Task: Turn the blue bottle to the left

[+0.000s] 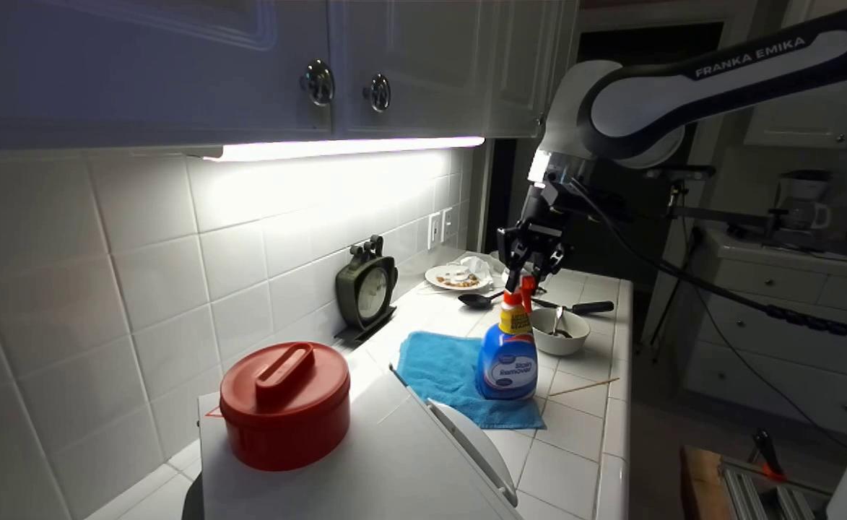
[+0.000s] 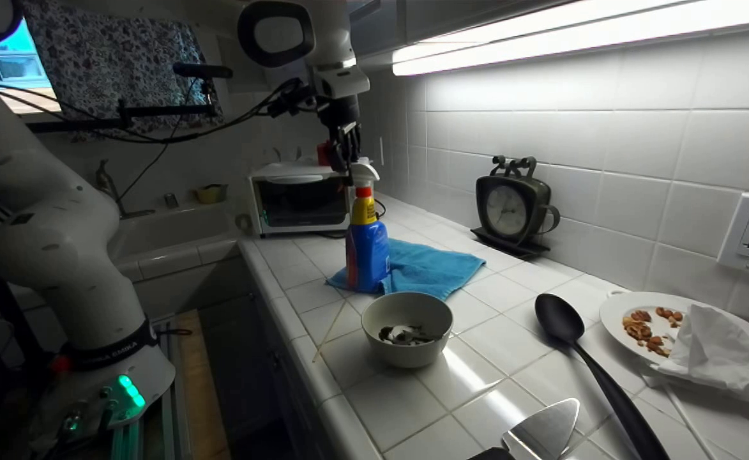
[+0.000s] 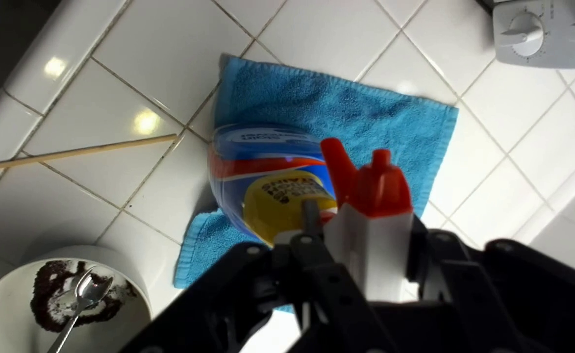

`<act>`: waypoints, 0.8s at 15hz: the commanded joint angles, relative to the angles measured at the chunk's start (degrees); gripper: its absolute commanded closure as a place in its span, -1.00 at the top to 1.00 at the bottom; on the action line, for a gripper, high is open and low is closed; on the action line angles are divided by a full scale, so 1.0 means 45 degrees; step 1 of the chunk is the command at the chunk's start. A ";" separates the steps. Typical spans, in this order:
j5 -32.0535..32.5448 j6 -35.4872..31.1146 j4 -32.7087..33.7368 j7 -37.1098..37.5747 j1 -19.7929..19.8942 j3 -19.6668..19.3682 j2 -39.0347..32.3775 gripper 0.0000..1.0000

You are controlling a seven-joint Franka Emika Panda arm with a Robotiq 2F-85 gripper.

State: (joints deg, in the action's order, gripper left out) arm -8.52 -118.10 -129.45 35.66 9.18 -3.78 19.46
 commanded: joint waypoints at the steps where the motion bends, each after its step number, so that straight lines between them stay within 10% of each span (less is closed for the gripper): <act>1: -0.0029 0.0873 0.0226 -0.1334 0.0034 -0.0229 0.0742 -0.72; 11: 0.0854 0.0819 0.0153 -0.4465 0.0130 -0.0276 0.0683 -0.72; 12: 0.0868 0.0821 0.0141 -0.4589 0.0127 -0.0290 0.0677 -0.22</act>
State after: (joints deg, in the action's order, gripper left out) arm -4.68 -114.50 -128.93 14.97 9.93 -4.92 22.53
